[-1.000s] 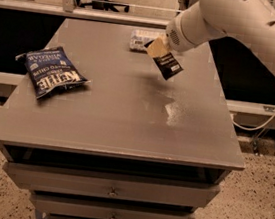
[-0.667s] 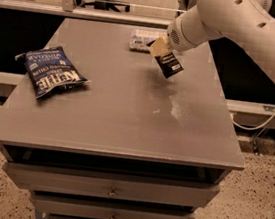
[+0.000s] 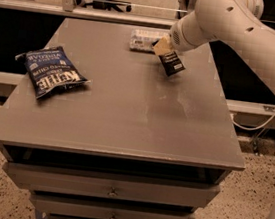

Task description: Move rxbar chocolate near blue plastic bottle

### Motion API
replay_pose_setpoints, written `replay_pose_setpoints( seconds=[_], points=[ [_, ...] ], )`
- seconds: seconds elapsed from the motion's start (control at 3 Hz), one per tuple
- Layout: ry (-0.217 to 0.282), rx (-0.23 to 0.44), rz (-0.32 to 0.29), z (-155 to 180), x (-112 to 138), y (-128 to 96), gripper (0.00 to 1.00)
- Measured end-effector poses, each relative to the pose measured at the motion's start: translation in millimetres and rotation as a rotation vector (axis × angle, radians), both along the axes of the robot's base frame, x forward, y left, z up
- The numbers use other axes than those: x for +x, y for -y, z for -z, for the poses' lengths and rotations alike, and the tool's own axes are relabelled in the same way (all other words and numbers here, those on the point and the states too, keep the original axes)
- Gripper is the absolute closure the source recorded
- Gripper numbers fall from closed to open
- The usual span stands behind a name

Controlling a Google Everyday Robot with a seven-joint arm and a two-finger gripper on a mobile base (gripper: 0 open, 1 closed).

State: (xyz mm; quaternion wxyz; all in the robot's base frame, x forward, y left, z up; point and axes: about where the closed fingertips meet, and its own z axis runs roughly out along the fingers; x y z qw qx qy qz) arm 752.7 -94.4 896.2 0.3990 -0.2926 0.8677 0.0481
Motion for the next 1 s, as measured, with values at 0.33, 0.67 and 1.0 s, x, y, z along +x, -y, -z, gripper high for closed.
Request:
replay_pose_setpoints(
  seconds=[0.33, 0.67, 1.0],
  points=[
    [-0.003, -0.003, 0.024, 6.5, 13.9, 11.9, 0.82],
    [-0.008, -0.006, 0.047, 12.1, 21.0, 22.0, 0.61],
    [-0.013, -0.006, 0.060, 16.4, 26.1, 27.7, 0.36]
  ],
)
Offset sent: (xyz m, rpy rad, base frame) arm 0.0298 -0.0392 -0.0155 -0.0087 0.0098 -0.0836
